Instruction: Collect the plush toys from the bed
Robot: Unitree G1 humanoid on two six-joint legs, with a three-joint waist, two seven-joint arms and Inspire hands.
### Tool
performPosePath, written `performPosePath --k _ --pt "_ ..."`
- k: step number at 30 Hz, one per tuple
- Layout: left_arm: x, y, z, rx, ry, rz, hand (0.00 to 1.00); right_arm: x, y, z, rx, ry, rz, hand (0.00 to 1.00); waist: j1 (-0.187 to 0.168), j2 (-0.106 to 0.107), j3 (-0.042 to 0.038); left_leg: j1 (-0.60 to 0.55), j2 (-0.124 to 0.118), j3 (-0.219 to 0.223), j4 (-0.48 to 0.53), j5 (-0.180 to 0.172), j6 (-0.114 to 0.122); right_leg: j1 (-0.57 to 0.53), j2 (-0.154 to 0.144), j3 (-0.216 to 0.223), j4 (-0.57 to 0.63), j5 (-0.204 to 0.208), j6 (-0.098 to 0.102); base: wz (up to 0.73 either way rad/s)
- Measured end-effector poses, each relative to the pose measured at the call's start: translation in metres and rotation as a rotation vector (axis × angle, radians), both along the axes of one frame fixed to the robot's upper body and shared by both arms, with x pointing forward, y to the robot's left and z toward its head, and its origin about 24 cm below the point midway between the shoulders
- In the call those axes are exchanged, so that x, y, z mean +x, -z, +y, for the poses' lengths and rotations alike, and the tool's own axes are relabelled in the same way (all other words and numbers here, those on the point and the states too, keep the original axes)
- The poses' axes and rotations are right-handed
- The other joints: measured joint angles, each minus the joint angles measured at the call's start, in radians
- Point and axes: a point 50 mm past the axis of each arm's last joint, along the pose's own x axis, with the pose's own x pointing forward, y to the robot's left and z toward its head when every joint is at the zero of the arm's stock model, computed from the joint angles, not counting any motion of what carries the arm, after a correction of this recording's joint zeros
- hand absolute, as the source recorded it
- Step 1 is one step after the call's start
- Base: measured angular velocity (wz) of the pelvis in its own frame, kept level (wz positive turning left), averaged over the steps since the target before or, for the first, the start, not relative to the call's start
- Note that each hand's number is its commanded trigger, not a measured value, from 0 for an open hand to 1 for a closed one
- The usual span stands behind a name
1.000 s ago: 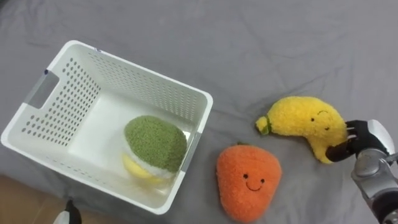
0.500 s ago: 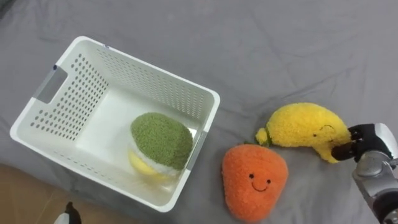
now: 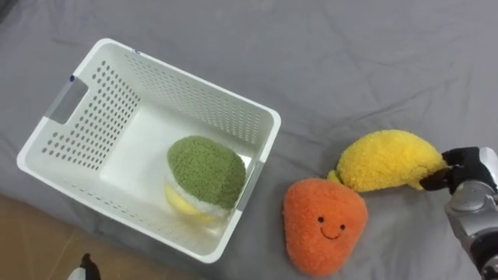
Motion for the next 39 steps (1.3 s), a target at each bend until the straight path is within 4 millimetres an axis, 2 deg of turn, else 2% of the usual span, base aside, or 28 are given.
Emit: performPosePath --k 6,11,13,18,22,24,26,28,30,32,39 --pt "0.004 -0.001 -0.004 -0.018 0.017 -0.016 0.00 0.008 -0.007 0.005 0.000 -0.031 -0.042 1.00 -0.014 0.000 -0.0006 0.012 0.001 0.007 -0.002 0.000 0.000 0.010 0.001 0.007 0.000 0.000 0.000 -0.04" --pt "0.007 -0.005 -0.001 -0.013 0.022 -0.046 0.00 0.029 -0.031 0.025 0.006 -0.140 -0.186 1.00 -0.047 -0.004 -0.0033 0.056 0.003 0.012 -0.008 0.000 0.000 0.050 0.002 0.006 -0.005 0.000 0.000 -0.03" --pt "0.007 -0.005 -0.001 -0.013 0.015 -0.047 0.00 0.033 -0.039 0.036 0.027 -0.192 -0.249 1.00 -0.047 -0.010 -0.0079 0.088 0.004 0.018 -0.019 0.000 0.000 0.076 0.002 0.007 -0.004 0.000 0.000 -0.06" --pt "-0.008 -0.002 0.002 -0.013 -0.024 -0.027 0.00 0.024 -0.031 0.050 0.091 -0.255 -0.266 1.00 -0.049 -0.034 -0.0252 0.162 0.004 0.023 -0.037 0.000 0.000 0.143 0.002 0.008 -0.008 0.000 0.000 0.01" --pt "-0.018 -0.001 0.004 -0.013 -0.045 -0.013 0.00 0.020 -0.038 0.071 0.125 -0.351 -0.329 1.00 -0.070 -0.037 -0.0331 0.208 0.004 0.025 -0.047 0.000 0.000 0.183 0.001 0.009 -0.006 0.000 0.000 -0.04" --pt "-0.021 -0.001 0.005 -0.013 -0.061 -0.016 0.00 0.018 -0.042 0.074 0.133 -0.364 -0.356 1.00 -0.075 -0.036 -0.0387 0.220 0.004 0.026 -0.048 0.000 0.000 0.196 0.001 0.013 -0.007 0.000 0.000 0.00" --pt "-0.026 -0.001 0.004 -0.015 -0.076 -0.016 0.00 0.012 -0.043 0.074 0.140 -0.367 -0.374 1.00 -0.075 -0.027 -0.0452 0.250 0.003 0.026 -0.053 0.000 0.000 0.224 0.002 0.018 -0.008 0.000 0.001 -0.02" --pt "-0.036 0.000 0.004 -0.007 -0.104 -0.013 0.00 0.007 -0.042 0.075 0.140 -0.370 -0.375 1.00 -0.080 -0.008 -0.0553 0.289 0.003 0.029 -0.068 0.000 0.000 0.259 0.002 0.025 -0.009 -0.001 0.002 -0.07" --pt "-0.041 -0.001 0.004 -0.005 -0.113 -0.015 0.00 0.005 -0.044 0.078 0.133 -0.389 -0.382 1.00 -0.079 0.004 -0.0550 0.312 0.004 0.038 -0.074 0.000 0.000 0.275 0.002 0.036 -0.008 -0.002 0.003 -0.13" --pt "-0.044 -0.001 0.003 -0.004 -0.120 -0.011 0.00 0.005 -0.048 0.082 0.133 -0.420 -0.391 1.00 -0.094 0.014 -0.0508 0.316 0.004 0.042 -0.074 0.001 -0.001 0.280 0.002 0.040 -0.008 -0.002 0.003 -0.07" --pt "-0.050 0.001 0.002 0.009 -0.140 0.006 0.00 0.001 -0.067 0.100 0.154 -0.497 -0.477 1.00 -0.099 0.011 -0.0462 0.318 0.004 0.050 -0.074 0.005 -0.002 0.285 0.002 0.035 -0.010 -0.003 0.002 -0.01"
